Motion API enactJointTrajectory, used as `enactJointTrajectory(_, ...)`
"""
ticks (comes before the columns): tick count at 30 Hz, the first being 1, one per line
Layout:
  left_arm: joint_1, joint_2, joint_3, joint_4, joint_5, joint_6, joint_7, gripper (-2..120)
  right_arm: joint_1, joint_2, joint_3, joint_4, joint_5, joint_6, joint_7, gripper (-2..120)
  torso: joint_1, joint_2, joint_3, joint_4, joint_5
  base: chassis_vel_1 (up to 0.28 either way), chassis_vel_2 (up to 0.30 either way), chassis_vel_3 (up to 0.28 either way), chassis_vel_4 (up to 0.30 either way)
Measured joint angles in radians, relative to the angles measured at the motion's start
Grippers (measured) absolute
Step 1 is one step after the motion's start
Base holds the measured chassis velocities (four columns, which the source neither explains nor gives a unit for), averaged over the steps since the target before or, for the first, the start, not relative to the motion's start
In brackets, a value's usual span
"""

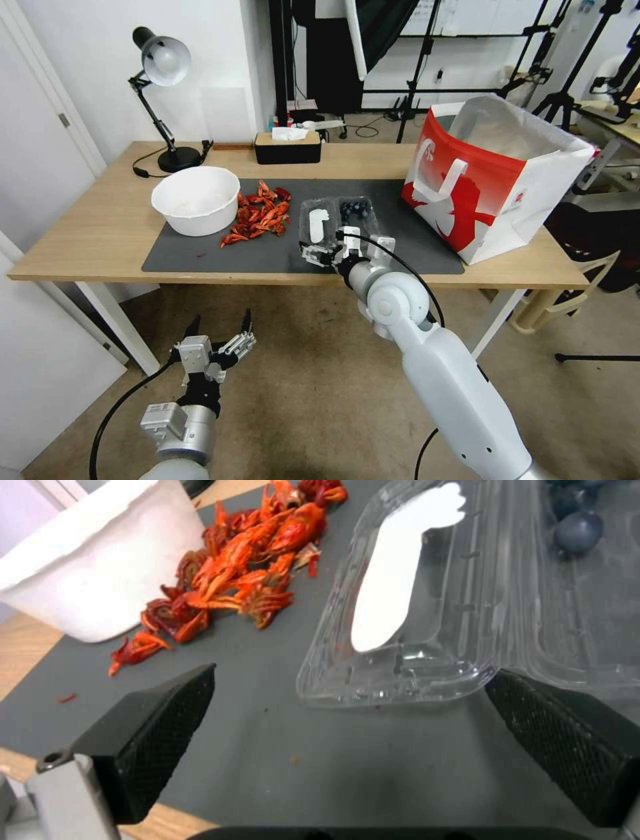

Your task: Close the takeout container lid, then place the container into the takeout bag.

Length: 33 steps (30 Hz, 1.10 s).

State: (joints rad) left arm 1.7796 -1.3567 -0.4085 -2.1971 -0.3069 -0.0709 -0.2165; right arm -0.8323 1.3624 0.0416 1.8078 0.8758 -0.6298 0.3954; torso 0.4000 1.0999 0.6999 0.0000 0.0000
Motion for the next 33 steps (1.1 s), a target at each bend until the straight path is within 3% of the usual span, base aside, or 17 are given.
enactJointTrajectory(7, 0.005, -0.002, 0.000, 0.000, 0.004, -0.006, 0.001, 100, -0.044, -0.010, 0.007, 0.050, -0.007, -0.005, 0.003, 100, 0.000, 0.000, 0.000, 0.0001, 0.0000, 0.000, 0.000, 0.000, 0.000)
enactJointTrajectory(13, 0.008, -0.003, 0.002, -0.011, 0.006, -0.007, 0.001, 100, -0.160, -0.078, 0.071, 0.188, -0.041, 0.017, -0.027, 100, 0.000, 0.000, 0.000, -0.0001, 0.0002, 0.000, 0.000, 0.000, 0.000)
enactJointTrajectory(16, 0.010, 0.003, 0.003, -0.018, 0.005, -0.014, 0.003, 100, -0.274, -0.156, 0.142, 0.295, -0.181, 0.117, -0.125, 100, 0.000, 0.000, 0.000, -0.0002, 0.0002, 0.000, 0.000, 0.000, 0.000)
enactJointTrajectory(17, 0.010, 0.003, 0.003, -0.018, 0.005, -0.014, 0.003, 100, -0.274, -0.156, 0.142, 0.295, -0.181, 0.117, -0.125, 100, 0.000, 0.000, 0.000, -0.0002, 0.0002, 0.000, 0.000, 0.000, 0.000)
enactJointTrajectory(22, 0.000, 0.017, 0.002, -0.018, -0.008, -0.017, 0.006, 100, -0.452, -0.219, 0.244, 0.393, -0.396, 0.296, -0.215, 100, 0.000, 0.000, 0.000, -0.0004, -0.0002, 0.000, 0.000, 0.000, 0.000)
enactJointTrajectory(25, -0.009, 0.026, 0.003, -0.016, -0.019, -0.017, 0.010, 100, -0.617, -0.209, 0.333, 0.424, -0.568, 0.489, -0.248, 100, 0.000, 0.000, 0.000, -0.0002, 0.0000, 0.000, 0.000, 0.000, 0.000)
enactJointTrajectory(26, -0.009, 0.026, 0.003, -0.016, -0.019, -0.017, 0.010, 100, -0.617, -0.209, 0.333, 0.424, -0.568, 0.489, -0.248, 100, 0.000, 0.000, 0.000, -0.0002, 0.0000, 0.000, 0.000, 0.000, 0.000)
enactJointTrajectory(28, -0.014, 0.031, 0.007, -0.012, -0.025, -0.017, 0.017, 100, -0.708, -0.182, 0.372, 0.421, -0.650, 0.622, -0.260, 100, 0.000, 0.000, 0.000, 0.0000, 0.0000, 0.000, 0.000, 0.000, 0.000)
enactJointTrajectory(29, -0.014, 0.031, 0.007, -0.012, -0.025, -0.017, 0.017, 100, -0.708, -0.182, 0.372, 0.421, -0.650, 0.622, -0.260, 100, 0.000, 0.000, 0.000, 0.0000, 0.0000, 0.000, 0.000, 0.000, 0.000)
enactJointTrajectory(32, -0.020, 0.034, 0.016, -0.004, -0.031, -0.020, 0.027, 100, -0.814, -0.137, 0.398, 0.378, -0.729, 0.773, -0.274, 100, 0.000, 0.000, 0.000, -0.0001, 0.0005, 0.000, 0.000, 0.000, 0.000)
enactJointTrajectory(33, -0.020, 0.034, 0.016, -0.004, -0.031, -0.020, 0.027, 100, -0.814, -0.137, 0.398, 0.378, -0.729, 0.773, -0.274, 100, 0.000, 0.000, 0.000, -0.0001, 0.0005, 0.000, 0.000, 0.000, 0.000)
